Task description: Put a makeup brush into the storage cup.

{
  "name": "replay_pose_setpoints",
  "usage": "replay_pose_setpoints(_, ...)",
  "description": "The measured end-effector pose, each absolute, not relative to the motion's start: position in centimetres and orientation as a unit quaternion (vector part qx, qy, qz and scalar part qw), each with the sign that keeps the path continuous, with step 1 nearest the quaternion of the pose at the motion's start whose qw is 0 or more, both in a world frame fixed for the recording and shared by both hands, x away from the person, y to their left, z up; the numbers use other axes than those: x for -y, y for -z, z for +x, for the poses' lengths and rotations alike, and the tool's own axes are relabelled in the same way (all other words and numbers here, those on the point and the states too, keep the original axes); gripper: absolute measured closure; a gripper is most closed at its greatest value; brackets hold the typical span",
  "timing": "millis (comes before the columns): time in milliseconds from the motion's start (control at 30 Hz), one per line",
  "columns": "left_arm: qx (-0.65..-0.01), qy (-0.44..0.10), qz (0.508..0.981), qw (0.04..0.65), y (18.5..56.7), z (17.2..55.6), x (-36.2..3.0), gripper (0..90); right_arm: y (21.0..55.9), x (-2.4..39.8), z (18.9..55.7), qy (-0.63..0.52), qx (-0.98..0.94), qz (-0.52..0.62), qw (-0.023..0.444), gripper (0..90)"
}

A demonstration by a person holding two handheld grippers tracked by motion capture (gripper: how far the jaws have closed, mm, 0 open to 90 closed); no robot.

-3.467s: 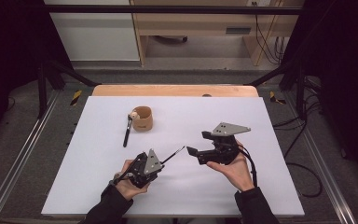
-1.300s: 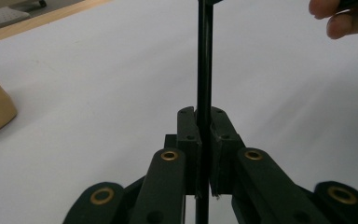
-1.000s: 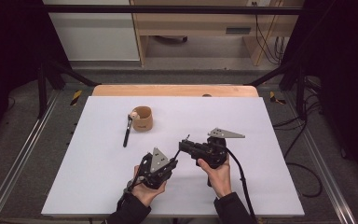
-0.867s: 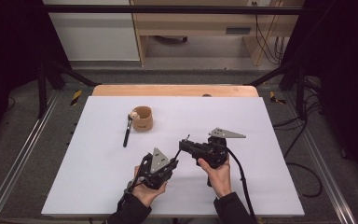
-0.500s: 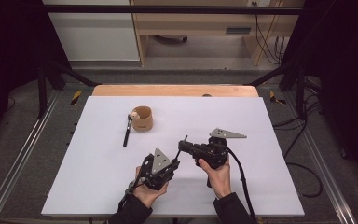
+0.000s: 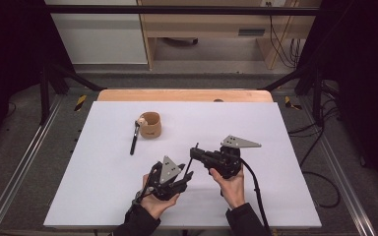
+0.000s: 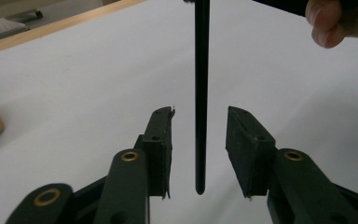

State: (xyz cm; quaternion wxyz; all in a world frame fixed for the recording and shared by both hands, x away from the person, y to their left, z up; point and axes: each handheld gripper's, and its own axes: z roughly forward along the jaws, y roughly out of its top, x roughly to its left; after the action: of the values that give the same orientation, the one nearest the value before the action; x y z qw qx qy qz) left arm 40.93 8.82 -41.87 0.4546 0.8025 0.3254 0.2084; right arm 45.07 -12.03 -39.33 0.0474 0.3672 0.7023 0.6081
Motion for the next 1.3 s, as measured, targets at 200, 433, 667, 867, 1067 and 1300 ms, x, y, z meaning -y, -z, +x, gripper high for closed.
replay_pose_setpoints(200,-0.324,-0.215,0.799,0.459,41.0,41.1,-8.8,56.8,39.3,11.7,44.8,-0.604,-0.71,0.357,0.059,85.5)
replay_pose_setpoints(433,-0.322,-0.216,0.797,0.462,40.5,41.2,-8.4,64.3,39.2,11.1,44.5,-0.604,-0.714,0.348,0.062,85.5)
replay_pose_setpoints(667,-0.323,-0.218,0.794,0.466,40.1,41.3,-8.2,73.9,39.2,11.0,44.4,-0.607,-0.715,0.343,0.06,85.6)
replay_pose_setpoints(867,-0.329,-0.216,0.791,0.468,40.0,41.4,-8.2,81.5,39.1,11.0,44.3,-0.608,-0.715,0.339,0.059,85.6)
replay_pose_setpoints(1067,-0.332,-0.213,0.79,0.47,39.9,41.4,-8.4,84.0,39.0,10.9,44.3,-0.61,-0.714,0.338,0.06,85.6)
replay_pose_setpoints(1300,-0.335,-0.211,0.787,0.472,39.9,41.5,-8.5,84.3,39.0,10.9,44.3,-0.611,-0.715,0.335,0.06,81.5)
